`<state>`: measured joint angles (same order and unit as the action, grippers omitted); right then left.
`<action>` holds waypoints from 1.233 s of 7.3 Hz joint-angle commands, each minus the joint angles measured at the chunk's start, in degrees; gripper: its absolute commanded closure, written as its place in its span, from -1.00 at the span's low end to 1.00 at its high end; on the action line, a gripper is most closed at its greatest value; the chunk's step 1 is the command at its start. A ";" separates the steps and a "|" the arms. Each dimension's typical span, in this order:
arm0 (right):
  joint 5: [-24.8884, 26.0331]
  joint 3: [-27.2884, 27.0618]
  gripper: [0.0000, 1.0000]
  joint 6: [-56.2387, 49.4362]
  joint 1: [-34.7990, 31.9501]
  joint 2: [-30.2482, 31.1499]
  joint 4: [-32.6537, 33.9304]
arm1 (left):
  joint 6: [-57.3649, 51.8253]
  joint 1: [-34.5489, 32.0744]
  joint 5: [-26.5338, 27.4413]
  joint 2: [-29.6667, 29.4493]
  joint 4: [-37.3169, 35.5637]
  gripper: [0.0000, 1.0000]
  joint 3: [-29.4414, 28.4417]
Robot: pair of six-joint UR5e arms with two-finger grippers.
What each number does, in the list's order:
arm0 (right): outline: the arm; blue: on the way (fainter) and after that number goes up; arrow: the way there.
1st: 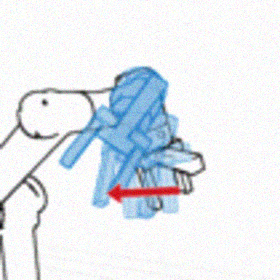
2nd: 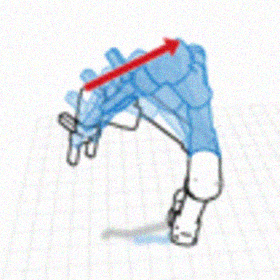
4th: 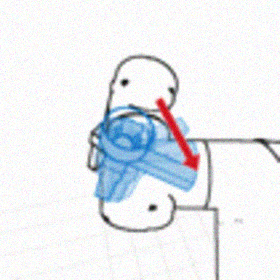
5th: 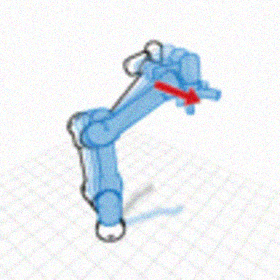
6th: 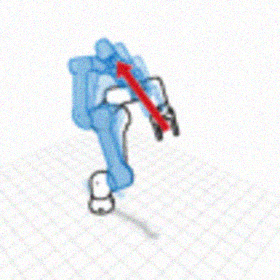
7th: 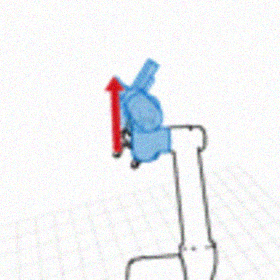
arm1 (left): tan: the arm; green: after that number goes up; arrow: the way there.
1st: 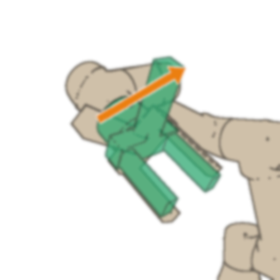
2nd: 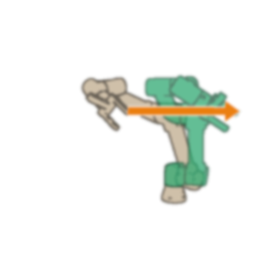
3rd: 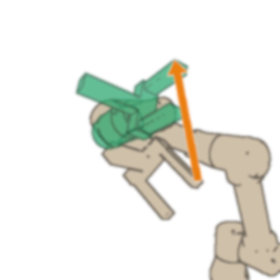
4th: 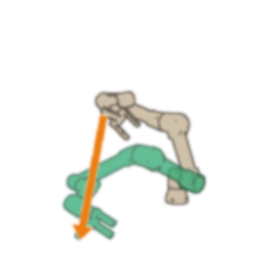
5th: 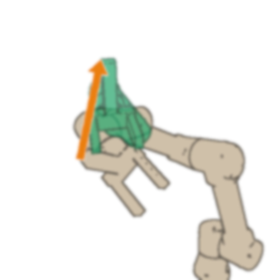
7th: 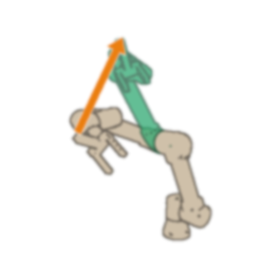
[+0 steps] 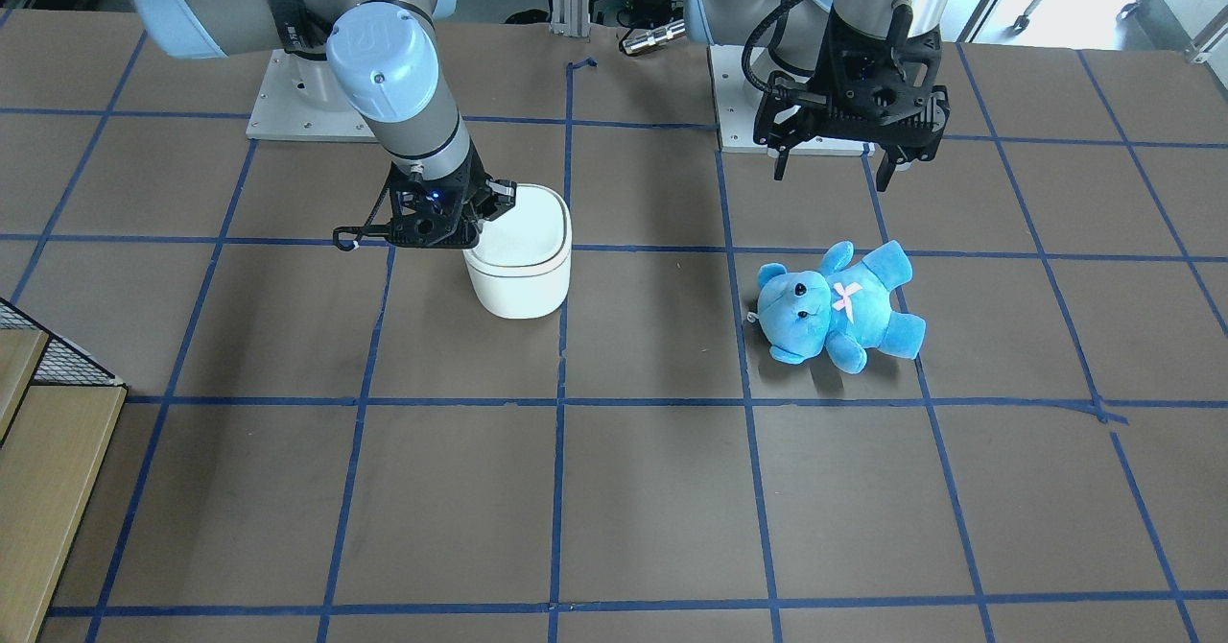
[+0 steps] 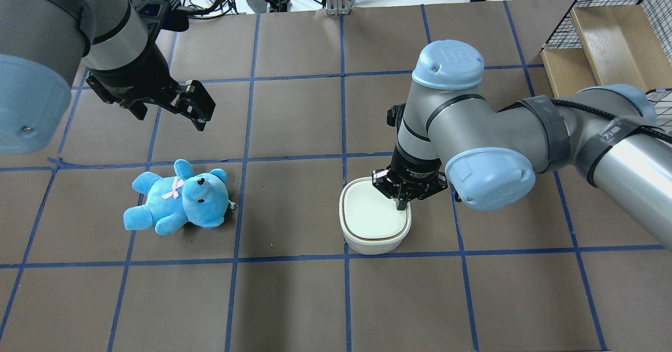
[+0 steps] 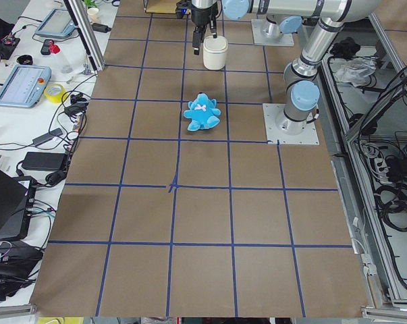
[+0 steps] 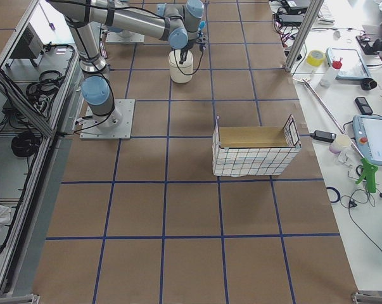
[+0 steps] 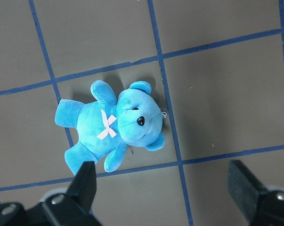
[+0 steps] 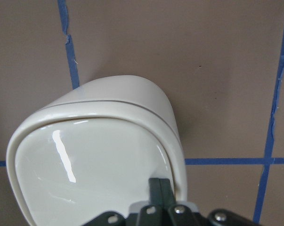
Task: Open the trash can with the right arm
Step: 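Press down on the lid's near edge with the right gripper, then lift the right gripper up and away from the trash can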
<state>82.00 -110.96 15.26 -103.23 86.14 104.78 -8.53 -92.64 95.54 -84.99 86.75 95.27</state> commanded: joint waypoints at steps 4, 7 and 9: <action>1.05 7.75 0.14 5.39 0.83 0.88 -0.89 | 0.00 0.00 0.00 0.00 0.00 -1.00 0.00; 7.30 11.73 -1.00 0.84 1.54 1.05 -0.89 | 0.00 0.00 0.00 0.00 0.00 -1.00 0.00; 6.78 12.95 -1.00 -0.14 3.20 1.40 -3.25 | 0.00 0.00 0.00 0.00 0.00 -1.00 0.00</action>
<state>88.85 -99.04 16.11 -101.20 87.35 103.09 -8.53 -92.64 95.54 -84.99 86.75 95.27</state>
